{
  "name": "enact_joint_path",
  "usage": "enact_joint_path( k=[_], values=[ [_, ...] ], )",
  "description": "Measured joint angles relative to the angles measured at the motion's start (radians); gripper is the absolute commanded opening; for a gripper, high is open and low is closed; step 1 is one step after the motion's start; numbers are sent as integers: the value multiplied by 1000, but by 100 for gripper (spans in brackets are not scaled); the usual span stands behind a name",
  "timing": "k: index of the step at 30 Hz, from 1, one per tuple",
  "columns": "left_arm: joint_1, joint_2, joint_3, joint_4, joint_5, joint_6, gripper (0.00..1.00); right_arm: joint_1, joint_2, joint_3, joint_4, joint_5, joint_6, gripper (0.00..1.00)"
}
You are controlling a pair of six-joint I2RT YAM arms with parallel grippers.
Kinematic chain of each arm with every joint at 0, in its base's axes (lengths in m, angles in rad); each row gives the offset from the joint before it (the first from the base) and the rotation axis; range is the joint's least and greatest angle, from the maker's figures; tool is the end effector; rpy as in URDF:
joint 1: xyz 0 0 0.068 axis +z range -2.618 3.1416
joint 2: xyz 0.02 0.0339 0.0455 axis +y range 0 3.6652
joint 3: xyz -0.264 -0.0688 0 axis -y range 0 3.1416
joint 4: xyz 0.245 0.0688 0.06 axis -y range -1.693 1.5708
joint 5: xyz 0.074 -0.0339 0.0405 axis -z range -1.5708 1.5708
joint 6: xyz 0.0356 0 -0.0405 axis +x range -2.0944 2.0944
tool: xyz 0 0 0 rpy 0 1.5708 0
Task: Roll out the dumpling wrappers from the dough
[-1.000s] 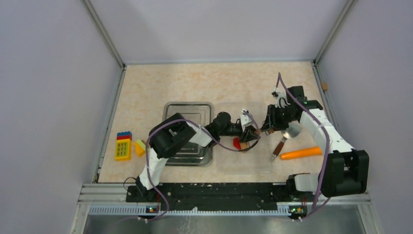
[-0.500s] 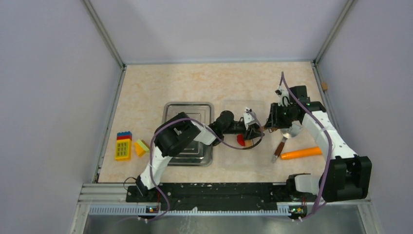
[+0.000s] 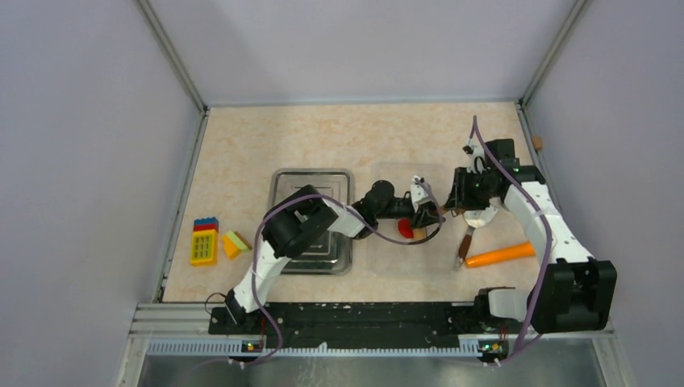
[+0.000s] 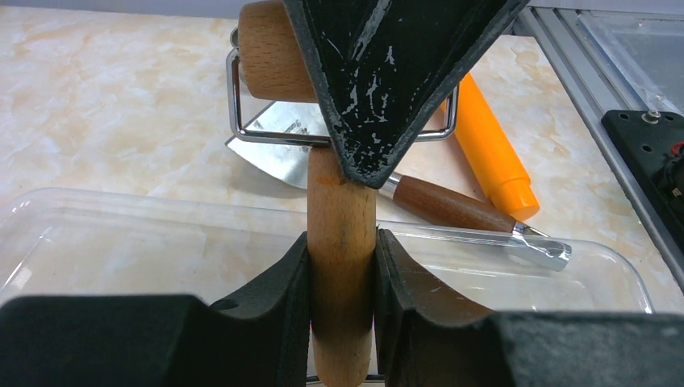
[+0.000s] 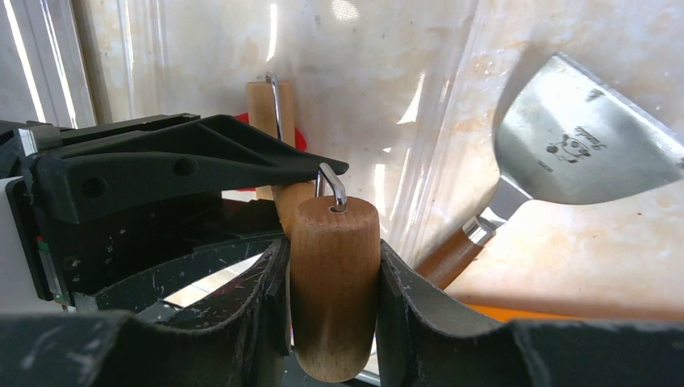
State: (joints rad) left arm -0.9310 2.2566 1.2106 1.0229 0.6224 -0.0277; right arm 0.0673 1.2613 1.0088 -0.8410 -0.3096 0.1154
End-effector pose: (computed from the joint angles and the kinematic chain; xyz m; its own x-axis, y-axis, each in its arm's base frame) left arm 0.2608 -0.3852 0.1335 -0.0415 0.0180 -0.9990 0.9990 0.0180 -0.0411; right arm 0.2401 0.0271 0.2660 -0.9038 0.0490 -0.4252 -0.1003 0.9415 0.3217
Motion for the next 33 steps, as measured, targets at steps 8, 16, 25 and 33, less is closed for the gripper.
enact_joint_path(
  k=[8,16,25,33],
  values=[
    [-4,42,80,-17,6,-11,0,-15,4,29,-15,36,-19,0],
    [-11,72,159,-68,7,-51,0,-45,21,58,-37,48,-40,0],
    [-17,92,232,-142,14,-80,0,-57,31,87,-57,53,-72,0],
    [23,-45,248,-380,79,-16,0,-55,31,200,-120,-124,-69,0]
  ],
)
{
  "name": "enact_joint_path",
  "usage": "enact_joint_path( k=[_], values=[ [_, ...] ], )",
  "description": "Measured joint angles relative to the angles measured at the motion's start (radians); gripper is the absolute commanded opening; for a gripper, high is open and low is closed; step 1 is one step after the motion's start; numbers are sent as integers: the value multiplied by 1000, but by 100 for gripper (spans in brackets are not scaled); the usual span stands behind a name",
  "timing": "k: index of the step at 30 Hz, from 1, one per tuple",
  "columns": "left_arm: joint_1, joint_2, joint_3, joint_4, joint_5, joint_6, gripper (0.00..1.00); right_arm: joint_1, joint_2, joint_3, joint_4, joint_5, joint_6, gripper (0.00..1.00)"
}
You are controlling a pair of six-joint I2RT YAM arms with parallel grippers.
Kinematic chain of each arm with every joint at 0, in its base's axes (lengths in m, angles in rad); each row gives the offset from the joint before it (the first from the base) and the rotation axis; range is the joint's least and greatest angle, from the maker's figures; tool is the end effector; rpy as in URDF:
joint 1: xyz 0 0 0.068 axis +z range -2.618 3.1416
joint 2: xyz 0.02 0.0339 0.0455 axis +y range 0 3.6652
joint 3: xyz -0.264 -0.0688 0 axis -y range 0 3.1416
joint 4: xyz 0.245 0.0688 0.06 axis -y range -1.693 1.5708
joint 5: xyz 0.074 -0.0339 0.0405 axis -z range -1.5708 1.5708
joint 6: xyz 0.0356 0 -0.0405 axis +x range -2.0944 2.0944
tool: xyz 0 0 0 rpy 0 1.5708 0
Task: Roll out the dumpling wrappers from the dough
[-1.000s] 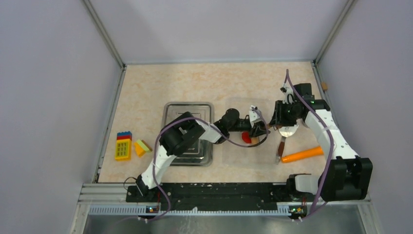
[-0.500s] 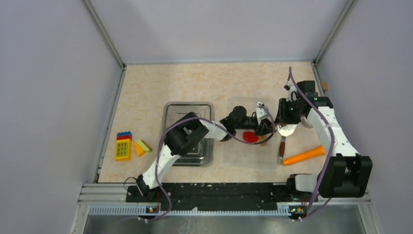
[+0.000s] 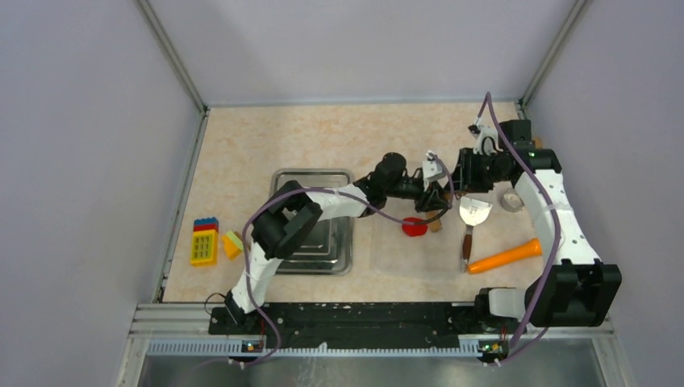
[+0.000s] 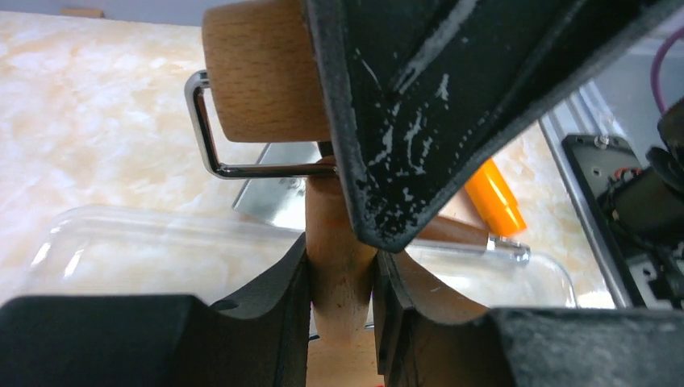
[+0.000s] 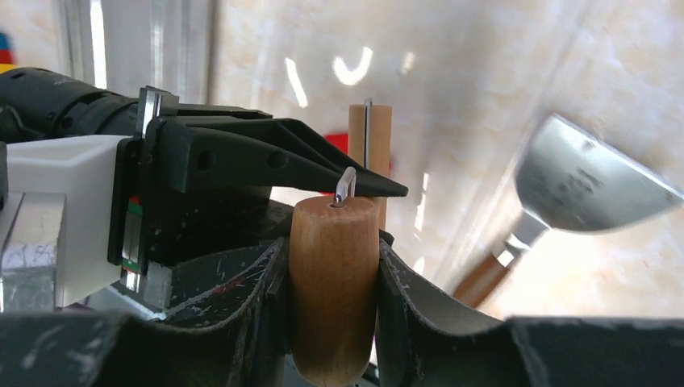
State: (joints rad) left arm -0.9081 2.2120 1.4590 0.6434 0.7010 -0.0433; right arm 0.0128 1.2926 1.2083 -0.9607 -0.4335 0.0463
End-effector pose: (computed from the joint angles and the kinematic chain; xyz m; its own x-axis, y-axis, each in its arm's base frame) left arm 0.2885 -0.4070 0.1902 -0.1104 0.0877 -0.9900 0.9930 -0.0315 -0.1135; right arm 0.2498 0.0182 0.3146 -0.8742 0.0308 -0.4845 -0.1822 0.9043 0.3862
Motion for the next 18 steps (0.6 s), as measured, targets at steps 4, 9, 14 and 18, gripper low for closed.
enact_joint_path(
  k=[4,9,14,18],
  values=[
    [42,-107,-19,-177,39,104,0,5,-6,18,26,-105,2,0],
    [54,-143,-30,-282,46,181,0,7,8,0,47,-161,-37,0],
    [57,-134,-31,-338,13,191,0,7,70,-6,60,-175,-64,0],
    [56,-113,-31,-333,-4,182,0,8,87,-31,88,-167,-76,0]
  ],
)
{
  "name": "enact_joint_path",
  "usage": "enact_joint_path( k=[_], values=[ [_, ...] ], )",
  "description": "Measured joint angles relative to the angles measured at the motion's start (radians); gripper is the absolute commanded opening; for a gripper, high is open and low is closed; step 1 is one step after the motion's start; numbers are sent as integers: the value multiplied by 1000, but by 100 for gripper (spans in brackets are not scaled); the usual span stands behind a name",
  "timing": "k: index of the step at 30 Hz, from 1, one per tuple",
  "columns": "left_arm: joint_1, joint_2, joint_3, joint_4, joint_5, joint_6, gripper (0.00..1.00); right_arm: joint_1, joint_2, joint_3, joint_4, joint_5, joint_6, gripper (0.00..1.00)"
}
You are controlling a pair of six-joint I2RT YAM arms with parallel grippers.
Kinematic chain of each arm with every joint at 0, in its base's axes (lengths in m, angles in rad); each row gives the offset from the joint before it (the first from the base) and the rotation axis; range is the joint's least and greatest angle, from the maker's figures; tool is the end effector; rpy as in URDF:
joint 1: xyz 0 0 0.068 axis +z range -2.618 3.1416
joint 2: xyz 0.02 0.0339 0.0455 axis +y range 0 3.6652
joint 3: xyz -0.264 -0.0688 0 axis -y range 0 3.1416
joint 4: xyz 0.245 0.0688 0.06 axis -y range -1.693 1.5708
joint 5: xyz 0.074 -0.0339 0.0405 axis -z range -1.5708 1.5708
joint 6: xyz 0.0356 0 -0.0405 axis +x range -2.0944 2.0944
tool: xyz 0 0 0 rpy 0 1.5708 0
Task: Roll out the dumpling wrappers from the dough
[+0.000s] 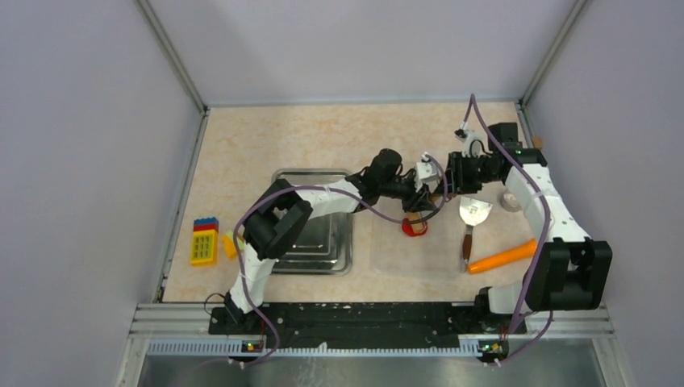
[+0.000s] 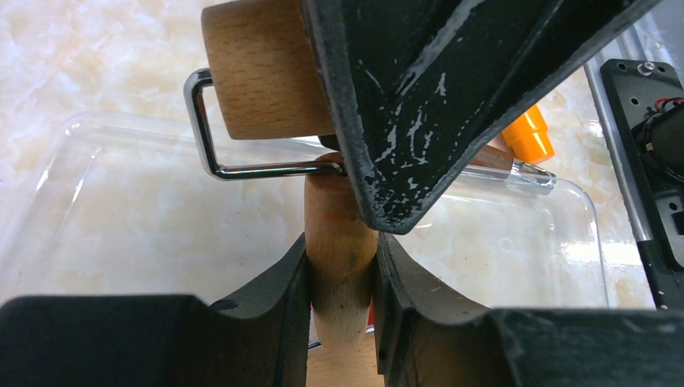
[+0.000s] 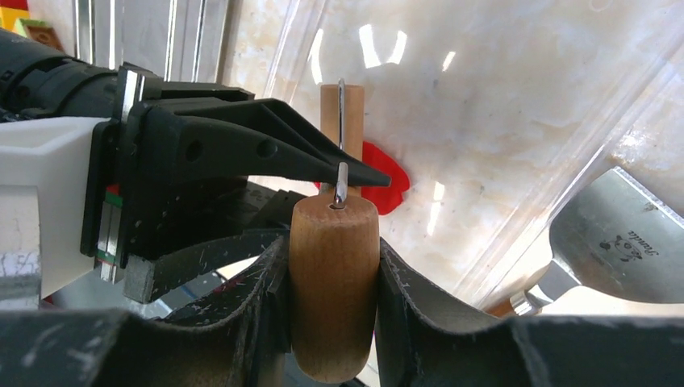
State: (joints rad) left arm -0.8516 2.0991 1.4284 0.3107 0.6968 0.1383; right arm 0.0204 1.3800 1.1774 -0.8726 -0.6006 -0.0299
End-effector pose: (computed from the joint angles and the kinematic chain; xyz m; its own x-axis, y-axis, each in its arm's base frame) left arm 0.2971 -0.3740 0.2005 -0.0958 0.2699 -0.9581 0.9954 0.0163 -0.0949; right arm 0.2707 0.0256 0.2913 -0.8706 -0.0424 -0.4902 -0.3117 0.8184 0.4827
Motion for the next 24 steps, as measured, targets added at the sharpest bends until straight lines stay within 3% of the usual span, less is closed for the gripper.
enact_joint_path(
  k=[24],
  values=[
    [32,14,-175,162,23,-87,0,74,89,-98,108,91,23,0]
  ],
)
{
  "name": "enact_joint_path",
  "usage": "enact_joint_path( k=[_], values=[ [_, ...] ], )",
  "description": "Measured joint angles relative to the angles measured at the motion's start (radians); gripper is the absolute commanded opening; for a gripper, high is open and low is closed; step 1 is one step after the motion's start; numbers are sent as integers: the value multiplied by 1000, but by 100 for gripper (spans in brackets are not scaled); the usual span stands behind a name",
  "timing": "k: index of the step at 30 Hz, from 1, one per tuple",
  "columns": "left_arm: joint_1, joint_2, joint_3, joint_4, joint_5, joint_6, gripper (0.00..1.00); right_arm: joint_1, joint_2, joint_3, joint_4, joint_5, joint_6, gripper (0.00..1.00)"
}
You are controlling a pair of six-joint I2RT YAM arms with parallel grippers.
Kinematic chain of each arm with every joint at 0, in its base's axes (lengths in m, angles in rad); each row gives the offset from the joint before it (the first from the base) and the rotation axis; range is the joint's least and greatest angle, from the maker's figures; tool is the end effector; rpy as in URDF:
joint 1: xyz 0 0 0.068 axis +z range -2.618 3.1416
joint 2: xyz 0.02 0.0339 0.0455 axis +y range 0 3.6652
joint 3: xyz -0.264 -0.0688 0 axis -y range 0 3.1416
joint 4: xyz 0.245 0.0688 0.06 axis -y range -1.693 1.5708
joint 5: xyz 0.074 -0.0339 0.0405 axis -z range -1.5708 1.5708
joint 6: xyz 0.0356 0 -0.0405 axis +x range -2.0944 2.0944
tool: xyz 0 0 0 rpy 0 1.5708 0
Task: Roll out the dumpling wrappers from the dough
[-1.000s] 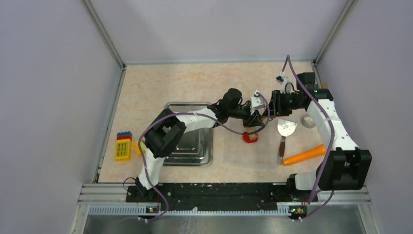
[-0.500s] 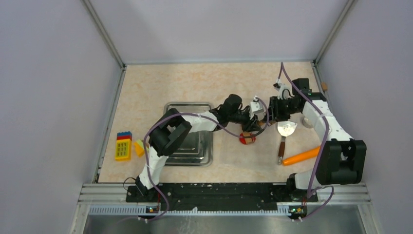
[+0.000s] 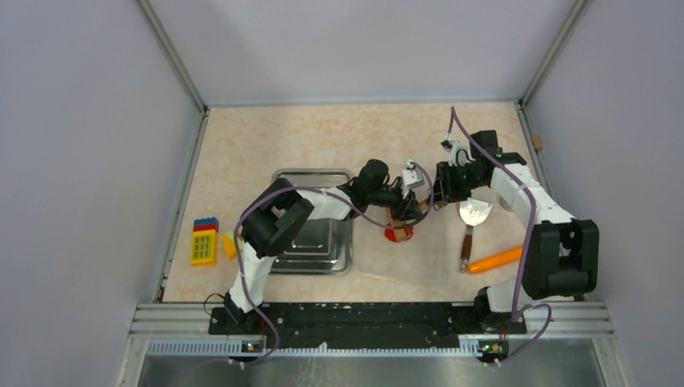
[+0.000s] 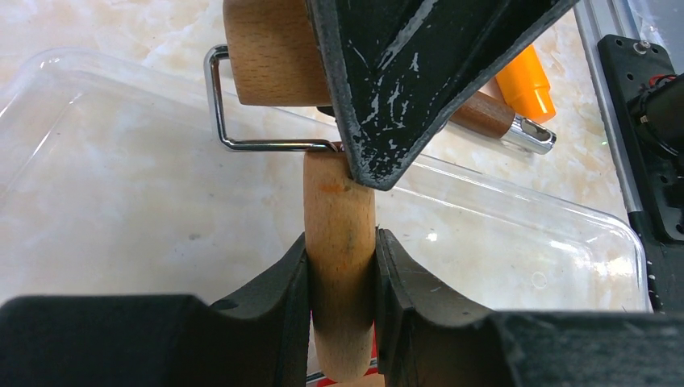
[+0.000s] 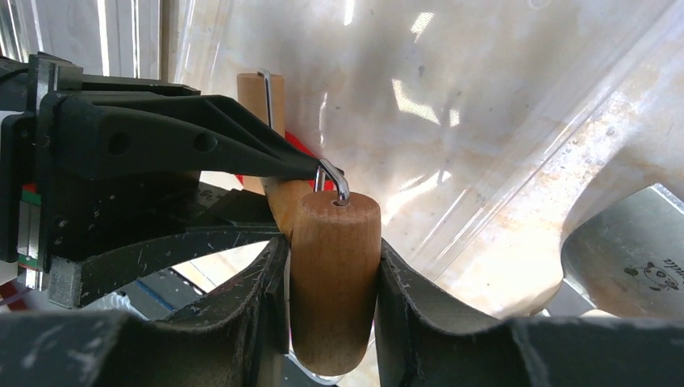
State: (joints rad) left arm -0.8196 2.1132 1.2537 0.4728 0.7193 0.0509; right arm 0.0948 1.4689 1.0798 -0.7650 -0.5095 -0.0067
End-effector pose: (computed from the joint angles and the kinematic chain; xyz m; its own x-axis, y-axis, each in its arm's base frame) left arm 0.2934 -0.3486 0.1552 -0.2079 0.2787 -0.9376 0.9781 0.0533 -0.2010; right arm 0.2822 0.0443 0.2426 -0.9084 -0.0923 -0.4077 -0.2853 0.8498 0.4433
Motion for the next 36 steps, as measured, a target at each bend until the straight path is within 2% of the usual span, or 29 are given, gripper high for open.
enact_joint_path(
  k=[5,15,24,36],
  values=[
    [13,-14,0,-32,13,1,0,24,16,26,-6,6,8,0],
    [21,-72,82,-175,14,23,0,72,41,238,-175,3,-54,0],
    [20,-99,87,-248,53,38,0,72,-2,209,-189,-16,-51,0],
    [1,-103,90,-262,69,22,0,65,-45,176,-204,-2,-61,0]
  ],
)
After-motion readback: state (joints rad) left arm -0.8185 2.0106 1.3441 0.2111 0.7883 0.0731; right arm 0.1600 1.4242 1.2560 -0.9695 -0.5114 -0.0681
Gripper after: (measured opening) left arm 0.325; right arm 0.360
